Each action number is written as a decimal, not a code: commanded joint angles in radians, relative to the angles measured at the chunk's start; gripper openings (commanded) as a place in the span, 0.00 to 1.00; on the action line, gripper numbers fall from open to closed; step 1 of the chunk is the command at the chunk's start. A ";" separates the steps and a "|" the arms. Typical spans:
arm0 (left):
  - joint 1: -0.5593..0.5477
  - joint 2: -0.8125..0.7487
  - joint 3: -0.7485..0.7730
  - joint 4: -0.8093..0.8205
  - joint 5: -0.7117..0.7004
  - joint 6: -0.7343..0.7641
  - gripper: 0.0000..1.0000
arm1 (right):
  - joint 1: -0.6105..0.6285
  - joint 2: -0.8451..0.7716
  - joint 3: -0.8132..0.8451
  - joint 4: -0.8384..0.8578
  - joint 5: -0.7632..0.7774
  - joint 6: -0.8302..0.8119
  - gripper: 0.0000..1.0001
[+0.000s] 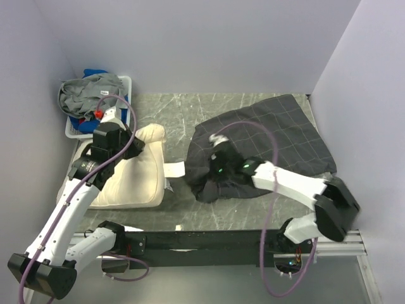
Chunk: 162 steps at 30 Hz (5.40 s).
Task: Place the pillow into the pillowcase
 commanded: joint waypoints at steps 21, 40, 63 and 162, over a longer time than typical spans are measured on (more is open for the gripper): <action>-0.335 0.032 -0.252 0.188 0.040 -0.116 0.01 | -0.306 -0.273 -0.247 -0.092 0.193 0.077 0.00; -0.340 -0.034 -0.424 0.241 -0.001 -0.173 0.01 | -0.243 -0.356 0.030 0.005 -0.088 -0.116 0.66; -0.338 -0.143 -0.384 0.151 -0.026 -0.170 0.01 | -0.122 0.486 0.607 -0.289 0.030 -0.382 0.67; -0.295 0.896 0.286 0.435 0.034 -0.015 0.01 | -0.395 -0.268 -0.042 0.089 -0.033 0.151 1.00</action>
